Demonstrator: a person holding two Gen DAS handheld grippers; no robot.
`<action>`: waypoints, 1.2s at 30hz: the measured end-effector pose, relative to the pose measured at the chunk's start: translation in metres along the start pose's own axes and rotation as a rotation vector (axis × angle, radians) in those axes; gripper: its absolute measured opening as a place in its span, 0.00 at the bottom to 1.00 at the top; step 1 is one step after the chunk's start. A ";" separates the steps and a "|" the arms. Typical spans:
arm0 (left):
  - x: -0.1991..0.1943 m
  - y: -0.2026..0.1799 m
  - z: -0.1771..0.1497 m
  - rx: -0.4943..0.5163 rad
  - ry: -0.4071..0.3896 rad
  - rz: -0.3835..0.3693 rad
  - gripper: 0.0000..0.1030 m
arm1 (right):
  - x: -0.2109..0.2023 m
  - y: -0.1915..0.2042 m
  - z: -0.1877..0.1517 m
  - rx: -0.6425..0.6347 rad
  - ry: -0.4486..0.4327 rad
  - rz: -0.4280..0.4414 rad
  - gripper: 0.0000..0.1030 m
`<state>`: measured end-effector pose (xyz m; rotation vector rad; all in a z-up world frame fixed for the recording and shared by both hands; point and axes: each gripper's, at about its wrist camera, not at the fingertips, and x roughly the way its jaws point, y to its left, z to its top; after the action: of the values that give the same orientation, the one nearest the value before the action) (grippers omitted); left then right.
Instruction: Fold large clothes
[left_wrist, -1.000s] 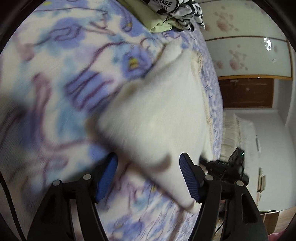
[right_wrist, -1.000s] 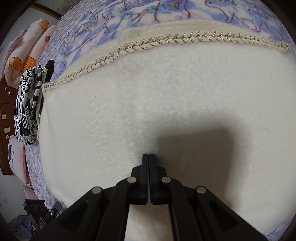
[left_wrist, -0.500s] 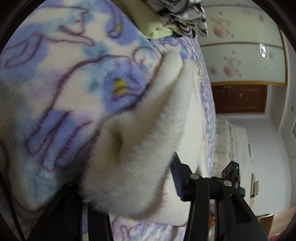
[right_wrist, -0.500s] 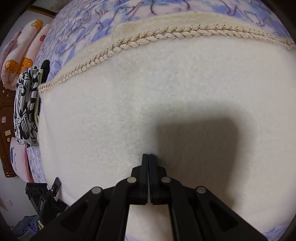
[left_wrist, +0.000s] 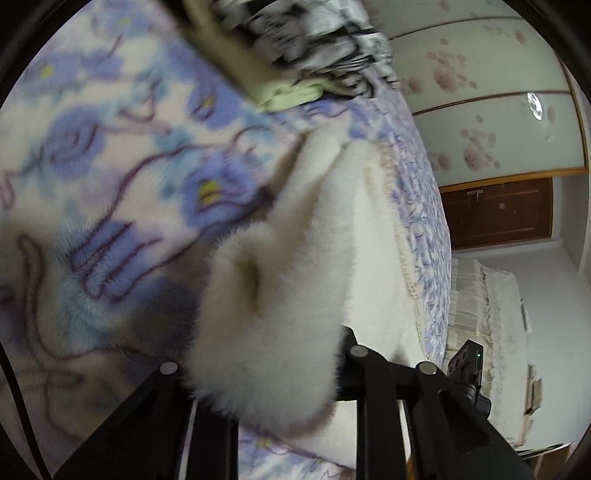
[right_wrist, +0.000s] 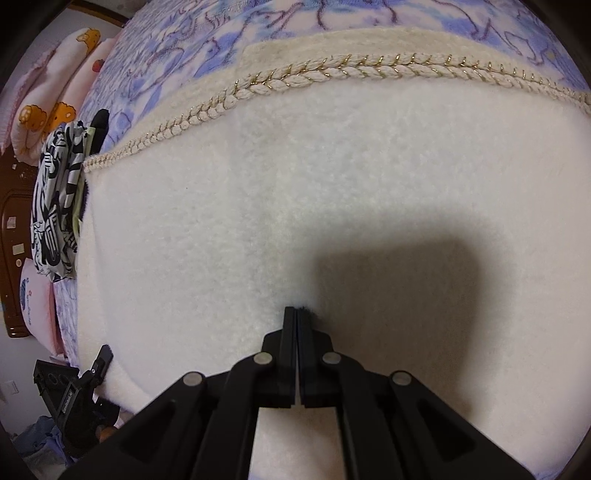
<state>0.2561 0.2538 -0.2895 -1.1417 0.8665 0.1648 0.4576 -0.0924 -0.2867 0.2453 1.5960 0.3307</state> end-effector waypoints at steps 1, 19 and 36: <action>-0.006 -0.012 -0.004 0.024 -0.024 0.011 0.16 | 0.001 -0.003 -0.001 0.000 -0.005 0.017 0.00; -0.028 -0.241 -0.135 0.329 -0.233 -0.110 0.16 | -0.001 -0.036 0.002 -0.034 -0.003 0.309 0.00; 0.063 -0.355 -0.304 0.830 0.094 0.017 0.17 | -0.034 -0.156 -0.017 0.099 -0.014 0.574 0.00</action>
<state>0.3285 -0.1788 -0.1170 -0.3654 0.9002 -0.2266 0.4497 -0.2512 -0.3099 0.7847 1.5073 0.6881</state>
